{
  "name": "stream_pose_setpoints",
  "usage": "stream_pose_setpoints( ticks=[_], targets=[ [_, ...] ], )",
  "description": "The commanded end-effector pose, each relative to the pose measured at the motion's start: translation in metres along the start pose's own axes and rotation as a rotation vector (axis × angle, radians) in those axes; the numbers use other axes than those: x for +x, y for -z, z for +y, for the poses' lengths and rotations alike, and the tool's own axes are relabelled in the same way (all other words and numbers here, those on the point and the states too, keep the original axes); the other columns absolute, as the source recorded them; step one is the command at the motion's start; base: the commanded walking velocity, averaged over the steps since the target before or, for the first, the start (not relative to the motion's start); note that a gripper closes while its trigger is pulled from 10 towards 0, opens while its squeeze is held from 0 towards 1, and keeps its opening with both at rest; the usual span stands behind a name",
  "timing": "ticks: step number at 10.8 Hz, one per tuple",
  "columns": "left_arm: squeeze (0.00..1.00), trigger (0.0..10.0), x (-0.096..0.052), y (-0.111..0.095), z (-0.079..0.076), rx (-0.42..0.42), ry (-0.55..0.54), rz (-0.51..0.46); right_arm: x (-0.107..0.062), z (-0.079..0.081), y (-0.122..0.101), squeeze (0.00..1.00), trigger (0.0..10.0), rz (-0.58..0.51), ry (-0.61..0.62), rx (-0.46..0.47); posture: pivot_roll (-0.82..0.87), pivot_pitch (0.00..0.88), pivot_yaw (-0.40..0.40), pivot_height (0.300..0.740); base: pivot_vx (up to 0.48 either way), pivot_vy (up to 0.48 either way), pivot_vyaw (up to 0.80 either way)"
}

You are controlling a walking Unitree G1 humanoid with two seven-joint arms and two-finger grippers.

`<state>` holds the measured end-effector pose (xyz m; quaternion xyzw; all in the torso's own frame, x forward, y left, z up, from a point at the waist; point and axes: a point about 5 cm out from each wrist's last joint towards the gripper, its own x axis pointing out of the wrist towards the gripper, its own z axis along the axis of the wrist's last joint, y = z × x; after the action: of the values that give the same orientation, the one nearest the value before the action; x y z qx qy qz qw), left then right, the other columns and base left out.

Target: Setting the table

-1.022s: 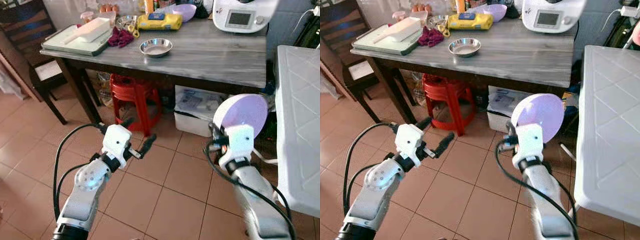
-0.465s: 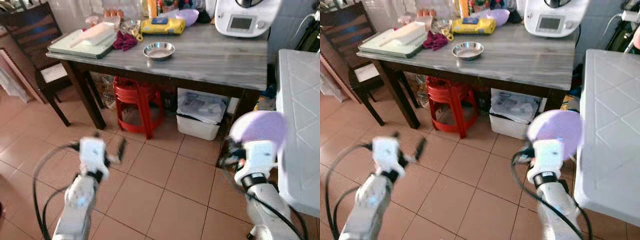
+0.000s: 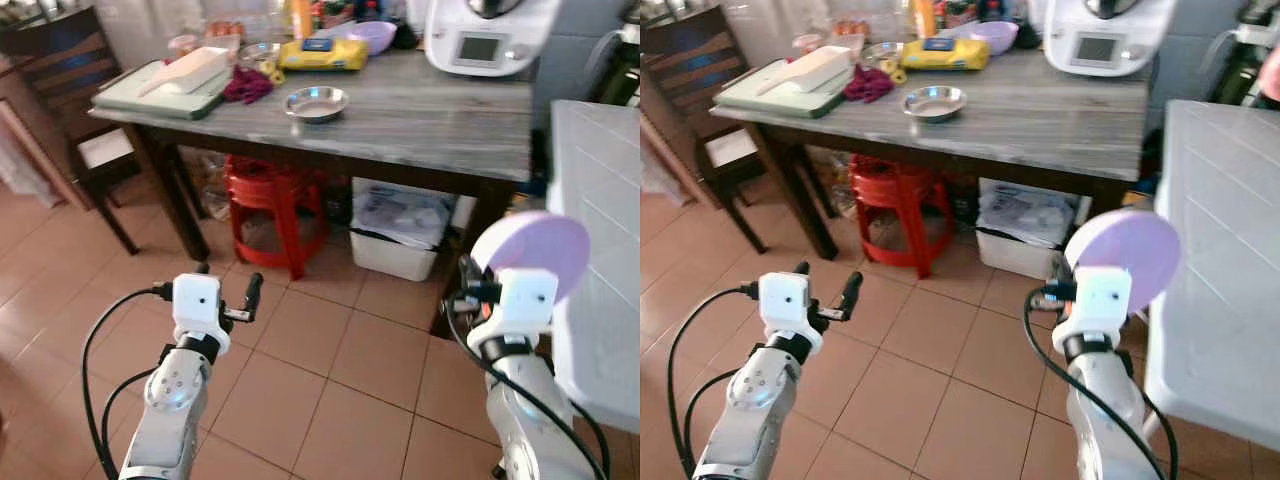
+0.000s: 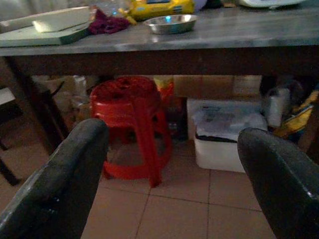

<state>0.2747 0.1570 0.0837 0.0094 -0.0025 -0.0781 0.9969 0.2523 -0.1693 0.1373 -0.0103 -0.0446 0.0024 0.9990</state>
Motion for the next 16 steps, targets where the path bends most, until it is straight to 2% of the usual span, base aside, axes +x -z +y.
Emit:
stream_pose_setpoints(
  ticks=[1, 6, 8, 16],
  targets=[
    [0.0, 10.0, 0.005, -0.004, -0.001, -0.009, 0.013, -0.005, 0.003, -0.001, -0.005, 0.0, 10.0, -0.012, 0.002, 0.001, -0.12, 0.041, 0.087, 0.74, 0.0, 0.0, -0.74],
    [0.0, 10.0, 0.005, -0.006, -0.006, -0.017, 0.032, -0.007, 0.003, 0.007, -0.004, 0.0, 10.0, -0.003, -0.013, 0.019, -0.11, 0.064, 0.094, 0.74, 0.0, 0.236, -0.64],
    [0.0, 10.0, 0.007, -0.008, -0.006, -0.014, 0.036, -0.013, 0.001, 0.013, 0.0, 0.0, 10.0, 0.01, -0.039, 0.022, -0.11, 0.065, 0.097, 0.74, 0.0, 0.368, 0.0],
    [0.0, 10.0, 0.008, -0.008, -0.009, -0.013, 0.054, -0.009, 0.001, 0.016, -0.001, 0.0, 10.0, 0.007, -0.05, 0.028, -0.11, 0.065, 0.103, 0.74, 0.0, 0.381, 0.0]
  ],
)
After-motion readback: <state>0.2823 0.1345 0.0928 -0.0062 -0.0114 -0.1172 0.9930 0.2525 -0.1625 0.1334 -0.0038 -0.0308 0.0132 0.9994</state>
